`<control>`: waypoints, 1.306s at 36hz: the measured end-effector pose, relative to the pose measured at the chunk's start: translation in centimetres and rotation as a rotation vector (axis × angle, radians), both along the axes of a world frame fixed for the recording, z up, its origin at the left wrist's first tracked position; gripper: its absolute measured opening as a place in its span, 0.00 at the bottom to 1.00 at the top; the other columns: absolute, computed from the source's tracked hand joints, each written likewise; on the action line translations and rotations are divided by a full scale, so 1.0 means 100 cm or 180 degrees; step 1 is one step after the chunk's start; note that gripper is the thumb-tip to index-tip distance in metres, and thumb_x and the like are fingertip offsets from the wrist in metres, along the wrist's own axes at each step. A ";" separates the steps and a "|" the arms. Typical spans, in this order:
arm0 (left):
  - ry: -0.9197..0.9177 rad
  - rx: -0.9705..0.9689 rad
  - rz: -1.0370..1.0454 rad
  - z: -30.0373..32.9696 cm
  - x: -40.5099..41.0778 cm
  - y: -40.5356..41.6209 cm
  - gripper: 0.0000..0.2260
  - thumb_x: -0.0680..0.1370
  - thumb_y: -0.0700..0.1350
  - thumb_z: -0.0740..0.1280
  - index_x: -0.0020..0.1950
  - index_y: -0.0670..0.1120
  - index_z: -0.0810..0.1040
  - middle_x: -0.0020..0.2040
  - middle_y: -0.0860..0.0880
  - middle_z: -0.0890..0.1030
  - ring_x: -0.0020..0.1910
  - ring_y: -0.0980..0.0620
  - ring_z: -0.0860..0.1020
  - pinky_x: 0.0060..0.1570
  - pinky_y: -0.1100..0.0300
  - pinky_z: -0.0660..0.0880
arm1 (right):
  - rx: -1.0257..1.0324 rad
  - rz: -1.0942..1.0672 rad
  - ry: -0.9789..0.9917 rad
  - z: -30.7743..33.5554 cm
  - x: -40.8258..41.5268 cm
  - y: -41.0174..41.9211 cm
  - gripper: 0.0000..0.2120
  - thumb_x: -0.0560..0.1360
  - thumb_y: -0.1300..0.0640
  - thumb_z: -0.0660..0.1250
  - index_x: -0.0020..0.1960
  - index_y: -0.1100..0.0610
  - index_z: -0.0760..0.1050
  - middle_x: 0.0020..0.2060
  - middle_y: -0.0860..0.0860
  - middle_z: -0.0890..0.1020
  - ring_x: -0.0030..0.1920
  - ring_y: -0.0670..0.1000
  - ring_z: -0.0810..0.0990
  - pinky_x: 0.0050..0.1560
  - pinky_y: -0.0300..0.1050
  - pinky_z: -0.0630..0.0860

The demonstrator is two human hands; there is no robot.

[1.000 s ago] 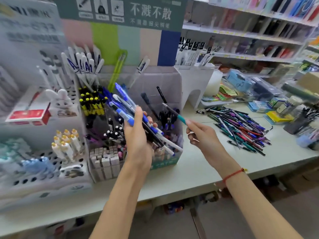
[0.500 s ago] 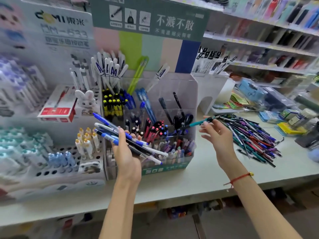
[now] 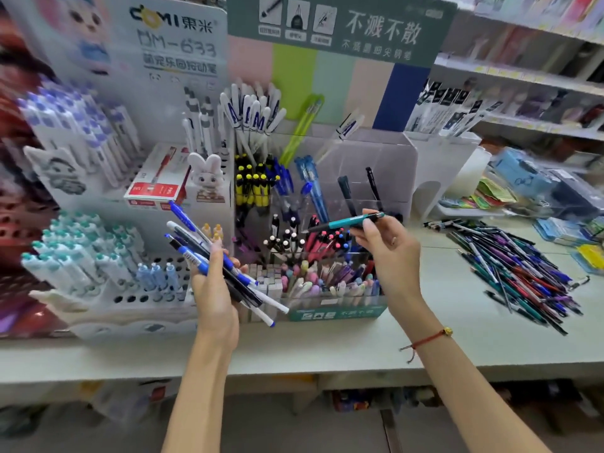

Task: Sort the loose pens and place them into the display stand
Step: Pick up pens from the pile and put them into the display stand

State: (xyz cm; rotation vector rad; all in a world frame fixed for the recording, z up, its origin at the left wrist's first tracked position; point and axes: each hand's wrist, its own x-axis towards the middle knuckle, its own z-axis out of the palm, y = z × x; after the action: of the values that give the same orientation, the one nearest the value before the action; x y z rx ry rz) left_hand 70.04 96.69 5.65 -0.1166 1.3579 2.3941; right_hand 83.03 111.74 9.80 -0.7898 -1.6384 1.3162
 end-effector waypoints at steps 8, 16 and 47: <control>-0.0115 0.0368 -0.0059 0.016 0.006 0.002 0.10 0.81 0.48 0.61 0.42 0.46 0.70 0.31 0.53 0.73 0.29 0.56 0.73 0.32 0.63 0.75 | 0.0035 -0.0302 0.0310 0.002 -0.025 -0.003 0.08 0.79 0.63 0.63 0.57 0.56 0.76 0.49 0.53 0.83 0.49 0.48 0.84 0.52 0.39 0.79; 0.0357 0.0408 -0.1123 0.051 0.039 0.054 0.09 0.81 0.49 0.60 0.48 0.43 0.68 0.32 0.50 0.70 0.29 0.53 0.69 0.34 0.56 0.73 | 0.0141 -0.0956 0.0389 0.015 0.007 0.041 0.05 0.81 0.62 0.60 0.56 0.60 0.72 0.53 0.58 0.81 0.49 0.49 0.84 0.53 0.42 0.80; 0.0256 0.0203 -0.0932 0.054 0.016 0.109 0.09 0.82 0.47 0.61 0.44 0.45 0.70 0.29 0.53 0.73 0.25 0.58 0.73 0.28 0.64 0.74 | 0.2129 -0.1462 -0.0264 0.071 -0.012 0.137 0.11 0.81 0.60 0.60 0.60 0.63 0.74 0.48 0.49 0.80 0.47 0.49 0.82 0.48 0.41 0.81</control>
State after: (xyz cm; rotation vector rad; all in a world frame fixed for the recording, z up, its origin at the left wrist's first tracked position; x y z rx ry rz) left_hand 71.61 107.60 11.07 0.1856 1.2354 2.2116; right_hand 81.86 125.44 16.94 -0.7402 -1.6795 0.3757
